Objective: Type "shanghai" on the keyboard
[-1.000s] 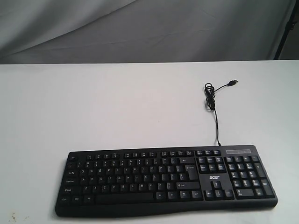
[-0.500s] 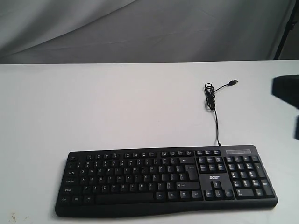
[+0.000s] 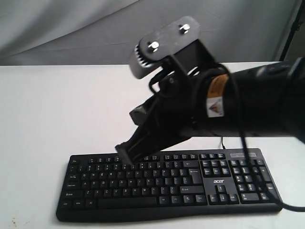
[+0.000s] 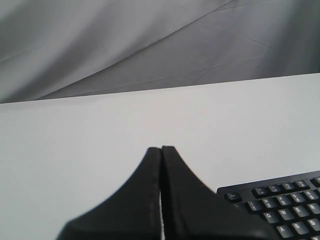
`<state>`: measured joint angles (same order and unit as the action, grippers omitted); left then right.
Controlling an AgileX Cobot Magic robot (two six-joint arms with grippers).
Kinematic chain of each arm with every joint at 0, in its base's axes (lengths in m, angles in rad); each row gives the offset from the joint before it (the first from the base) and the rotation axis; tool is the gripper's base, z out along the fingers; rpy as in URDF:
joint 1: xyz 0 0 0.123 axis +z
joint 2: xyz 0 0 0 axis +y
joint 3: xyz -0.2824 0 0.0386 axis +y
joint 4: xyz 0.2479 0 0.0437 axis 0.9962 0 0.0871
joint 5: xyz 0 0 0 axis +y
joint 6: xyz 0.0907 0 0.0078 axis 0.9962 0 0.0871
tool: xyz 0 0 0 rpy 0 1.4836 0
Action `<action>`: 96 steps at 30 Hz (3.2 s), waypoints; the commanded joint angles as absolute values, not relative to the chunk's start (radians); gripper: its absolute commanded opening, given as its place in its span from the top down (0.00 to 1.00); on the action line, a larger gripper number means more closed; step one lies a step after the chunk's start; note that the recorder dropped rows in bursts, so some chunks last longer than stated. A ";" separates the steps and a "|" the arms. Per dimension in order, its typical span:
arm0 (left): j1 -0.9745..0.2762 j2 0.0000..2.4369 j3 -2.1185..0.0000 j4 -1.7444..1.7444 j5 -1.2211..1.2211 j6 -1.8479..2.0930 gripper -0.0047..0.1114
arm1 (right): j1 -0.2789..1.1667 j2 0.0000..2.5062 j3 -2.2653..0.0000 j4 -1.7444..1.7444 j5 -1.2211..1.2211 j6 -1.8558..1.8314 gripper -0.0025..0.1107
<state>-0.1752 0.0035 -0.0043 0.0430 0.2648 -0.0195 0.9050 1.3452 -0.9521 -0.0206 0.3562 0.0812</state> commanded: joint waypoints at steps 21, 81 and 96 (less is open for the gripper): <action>-0.179 0.000 0.000 0.048 0.259 -0.022 0.96 | 0.997 1.839 -1.002 -0.008 -0.110 0.052 0.98; -0.179 0.000 0.000 0.048 0.259 -0.022 0.96 | 1.008 2.043 -1.154 -0.043 0.067 -0.096 0.98; -0.179 0.000 0.000 0.048 0.259 -0.022 0.96 | 1.008 2.063 -1.154 -0.045 0.071 -0.098 0.98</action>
